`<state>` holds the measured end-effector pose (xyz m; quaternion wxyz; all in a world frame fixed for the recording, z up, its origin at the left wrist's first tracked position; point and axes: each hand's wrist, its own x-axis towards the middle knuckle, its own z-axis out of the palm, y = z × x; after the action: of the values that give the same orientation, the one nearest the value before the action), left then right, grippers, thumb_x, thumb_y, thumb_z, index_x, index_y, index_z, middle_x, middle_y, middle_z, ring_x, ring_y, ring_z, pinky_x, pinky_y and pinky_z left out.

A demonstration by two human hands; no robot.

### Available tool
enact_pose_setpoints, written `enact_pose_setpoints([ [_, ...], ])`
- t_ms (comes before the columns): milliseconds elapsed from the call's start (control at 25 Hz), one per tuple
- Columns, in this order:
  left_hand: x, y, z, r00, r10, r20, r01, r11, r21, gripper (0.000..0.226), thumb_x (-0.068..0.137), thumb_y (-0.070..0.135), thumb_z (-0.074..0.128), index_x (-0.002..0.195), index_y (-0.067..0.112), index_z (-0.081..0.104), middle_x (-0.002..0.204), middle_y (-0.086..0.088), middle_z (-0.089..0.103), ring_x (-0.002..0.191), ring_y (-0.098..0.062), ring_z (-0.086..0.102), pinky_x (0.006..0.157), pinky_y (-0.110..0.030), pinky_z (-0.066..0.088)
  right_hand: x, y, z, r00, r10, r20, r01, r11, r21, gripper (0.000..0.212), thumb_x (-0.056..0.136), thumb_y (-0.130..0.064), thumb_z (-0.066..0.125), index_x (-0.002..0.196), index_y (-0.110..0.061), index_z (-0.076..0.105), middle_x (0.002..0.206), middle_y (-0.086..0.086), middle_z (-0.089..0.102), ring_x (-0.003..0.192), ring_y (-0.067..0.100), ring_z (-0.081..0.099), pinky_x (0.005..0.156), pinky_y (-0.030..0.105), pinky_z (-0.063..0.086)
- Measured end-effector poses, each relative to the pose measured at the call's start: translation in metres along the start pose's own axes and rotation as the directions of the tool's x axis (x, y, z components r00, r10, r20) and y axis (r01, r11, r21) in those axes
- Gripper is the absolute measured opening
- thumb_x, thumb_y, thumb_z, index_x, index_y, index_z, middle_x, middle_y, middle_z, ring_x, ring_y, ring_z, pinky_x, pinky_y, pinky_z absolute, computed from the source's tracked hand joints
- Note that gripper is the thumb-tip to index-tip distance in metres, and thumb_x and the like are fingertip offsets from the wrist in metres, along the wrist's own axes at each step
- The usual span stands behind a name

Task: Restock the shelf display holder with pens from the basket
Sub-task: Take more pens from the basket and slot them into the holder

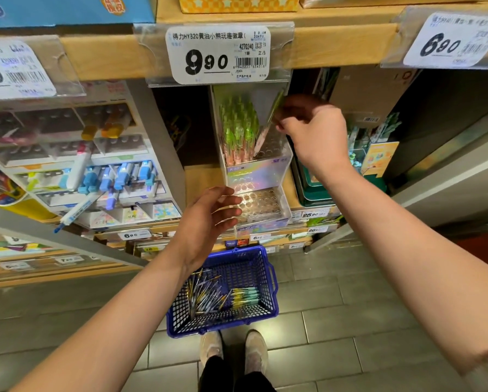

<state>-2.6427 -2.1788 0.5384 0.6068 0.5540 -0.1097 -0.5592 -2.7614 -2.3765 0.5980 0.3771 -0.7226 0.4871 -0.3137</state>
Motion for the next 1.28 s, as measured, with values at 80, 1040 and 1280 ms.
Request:
enact_pose_setpoints([
  [80, -0.002, 0.001, -0.001, 1.000, -0.002, -0.006, 0.002, 1.000, 0.004, 0.022, 0.104, 0.028, 0.049, 0.103, 0.014, 0.065, 0.090, -0.002, 0.071, 0.079, -0.016, 0.067, 0.080, -0.034, 0.048, -0.005, 0.001, 0.007, 0.999, -0.031, 0.016, 0.031, 0.999, -0.018, 0.018, 0.086, -0.025, 0.070, 0.090, -0.010, 0.079, 0.081, 0.004, 0.077, 0.080, 0.015, 0.075, 0.078, 0.040, 0.061],
  [1040, -0.023, 0.003, 0.010, 0.989, 0.065, -0.130, -0.064, 0.998, 0.010, 0.021, 0.105, 0.026, 0.044, 0.111, 0.013, 0.059, 0.082, -0.002, 0.068, 0.074, -0.018, 0.064, 0.070, -0.030, 0.048, -0.065, 0.020, 0.004, 0.898, 0.130, 0.420, -0.305, 0.872, 0.383, 0.016, 0.097, -0.028, 0.066, 0.101, -0.014, 0.072, 0.088, 0.001, 0.074, 0.084, 0.017, 0.070, 0.084, 0.036, 0.060],
  [1280, -0.017, -0.062, -0.013, 0.978, -0.046, -0.201, 0.039, 0.999, -0.037, 0.021, 0.105, 0.029, 0.045, 0.103, 0.014, 0.060, 0.082, -0.004, 0.065, 0.070, -0.017, 0.063, 0.063, -0.025, 0.048, -0.129, 0.066, 0.034, 0.749, 0.060, 0.660, -0.437, 0.793, 0.424, 0.013, 0.098, -0.025, 0.061, 0.106, -0.019, 0.070, 0.089, -0.002, 0.073, 0.080, 0.013, 0.068, 0.072, 0.023, 0.056],
])
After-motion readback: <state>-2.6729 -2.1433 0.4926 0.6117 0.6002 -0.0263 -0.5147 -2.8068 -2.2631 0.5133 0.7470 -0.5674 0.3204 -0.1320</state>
